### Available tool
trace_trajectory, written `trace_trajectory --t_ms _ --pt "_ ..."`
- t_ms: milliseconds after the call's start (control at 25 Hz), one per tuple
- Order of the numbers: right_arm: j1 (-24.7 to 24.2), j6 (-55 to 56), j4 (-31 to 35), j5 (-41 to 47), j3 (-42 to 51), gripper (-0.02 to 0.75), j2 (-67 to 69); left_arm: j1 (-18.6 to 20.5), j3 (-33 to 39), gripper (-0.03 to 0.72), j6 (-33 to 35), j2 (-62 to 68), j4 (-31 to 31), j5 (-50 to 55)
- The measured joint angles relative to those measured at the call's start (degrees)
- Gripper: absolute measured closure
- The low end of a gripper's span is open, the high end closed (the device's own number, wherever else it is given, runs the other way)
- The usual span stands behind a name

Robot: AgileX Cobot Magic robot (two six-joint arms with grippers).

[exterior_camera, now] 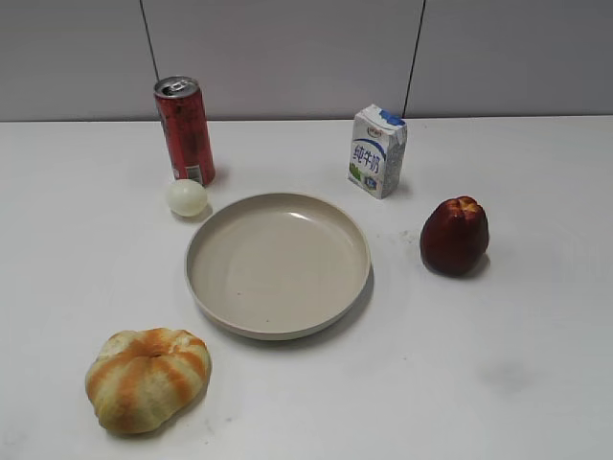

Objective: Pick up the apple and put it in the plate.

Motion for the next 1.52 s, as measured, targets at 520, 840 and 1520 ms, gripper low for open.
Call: trace_trajectory --t_ms 520,840,1520 --pt "1.12 0.00 8.19 -49.59 4.17 0.146 34.43 0.00 0.00 0.167 0.00 0.00 0.00 0.00" --pt "12.91 -1.90 3.86 -36.98 -16.13 0.114 70.85 0.00 0.00 0.167 0.00 0.00 0.00 0.00" --pt "16.74 3.14 -6.00 -16.53 -45.07 0.064 113.41 0.00 0.00 0.167 0.00 0.00 0.00 0.00"
